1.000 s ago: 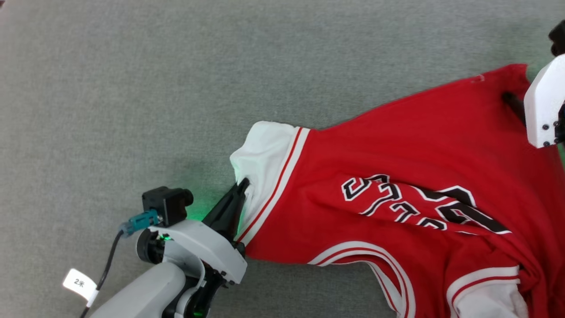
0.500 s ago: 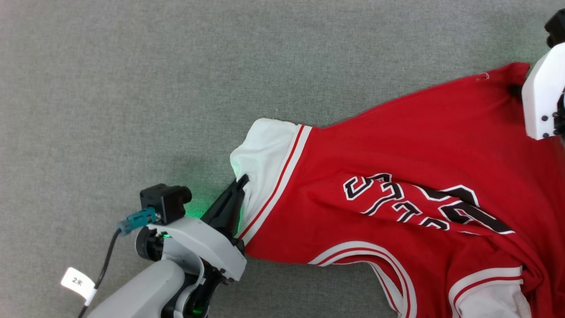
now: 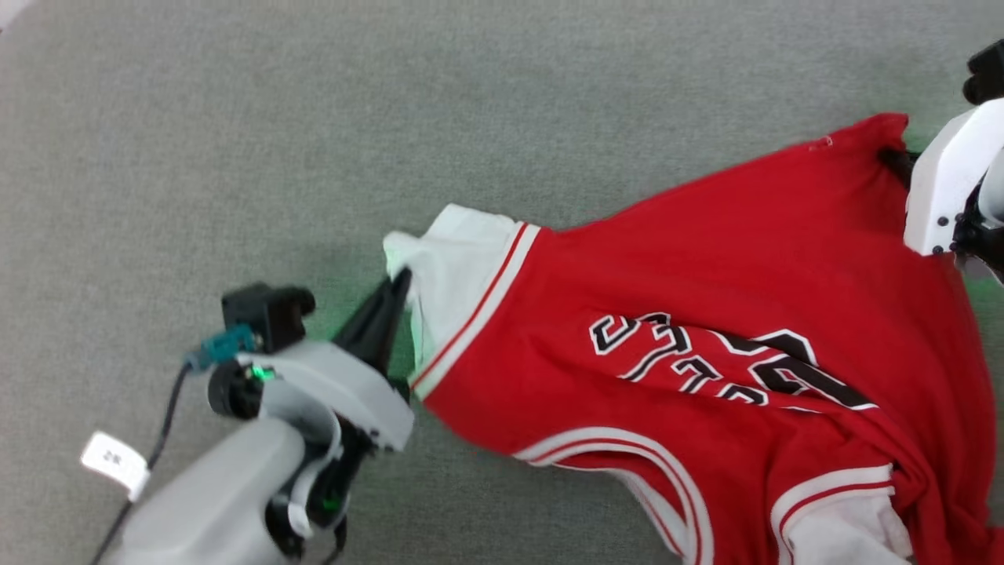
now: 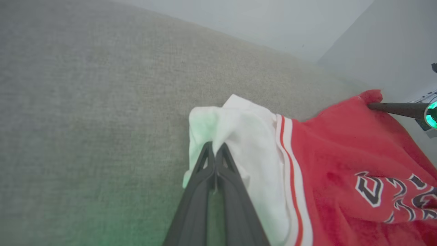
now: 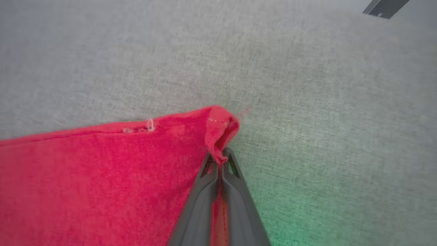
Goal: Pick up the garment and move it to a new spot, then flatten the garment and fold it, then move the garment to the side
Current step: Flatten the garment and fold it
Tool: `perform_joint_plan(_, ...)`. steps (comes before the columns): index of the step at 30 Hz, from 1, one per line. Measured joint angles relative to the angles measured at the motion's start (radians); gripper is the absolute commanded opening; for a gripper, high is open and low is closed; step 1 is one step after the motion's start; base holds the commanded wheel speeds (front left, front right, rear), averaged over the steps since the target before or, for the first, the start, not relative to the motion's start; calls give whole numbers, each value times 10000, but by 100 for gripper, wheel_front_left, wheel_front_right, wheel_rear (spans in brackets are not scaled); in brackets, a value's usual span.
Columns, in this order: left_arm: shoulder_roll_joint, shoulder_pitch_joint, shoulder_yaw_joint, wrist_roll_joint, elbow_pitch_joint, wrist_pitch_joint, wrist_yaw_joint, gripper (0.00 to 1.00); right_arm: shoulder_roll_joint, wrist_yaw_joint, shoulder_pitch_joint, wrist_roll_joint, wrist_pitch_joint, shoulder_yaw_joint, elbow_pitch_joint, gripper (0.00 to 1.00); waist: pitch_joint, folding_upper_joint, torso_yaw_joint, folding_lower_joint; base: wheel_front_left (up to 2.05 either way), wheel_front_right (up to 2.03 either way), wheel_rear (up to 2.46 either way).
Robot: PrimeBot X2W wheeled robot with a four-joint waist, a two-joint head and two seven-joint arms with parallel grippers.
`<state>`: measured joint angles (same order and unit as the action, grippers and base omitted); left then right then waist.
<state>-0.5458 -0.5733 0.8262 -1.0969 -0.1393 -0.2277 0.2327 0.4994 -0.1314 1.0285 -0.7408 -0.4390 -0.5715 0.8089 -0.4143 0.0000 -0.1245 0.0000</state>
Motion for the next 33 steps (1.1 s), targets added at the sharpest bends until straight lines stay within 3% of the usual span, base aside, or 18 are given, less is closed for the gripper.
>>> perform_joint_plan(8,123,-2007,-508,29,-938,546,-314,0,-347,0,749,-161,2015,1126,815,0,235,0,463,0,0,0,0)
perform_joint_plan(17,995,-6543,-1465,-171,-4048,1166,-1195,0,-857,0,3597,230,3689,2493,2015,0,-214,0,862,0,0,0,0)
perform_joint_plan(26,1697,-10867,-2165,648,-7354,-123,-1507,0,-1534,-2,6363,951,5384,3189,3032,0,-560,0,1321,0,0,0,0)
perform_joint_plan(33,1871,-11637,-3256,874,-7940,-326,-2247,0,-1862,-4,6913,1174,5703,3212,3712,0,-319,0,1366,0,0,0,0)
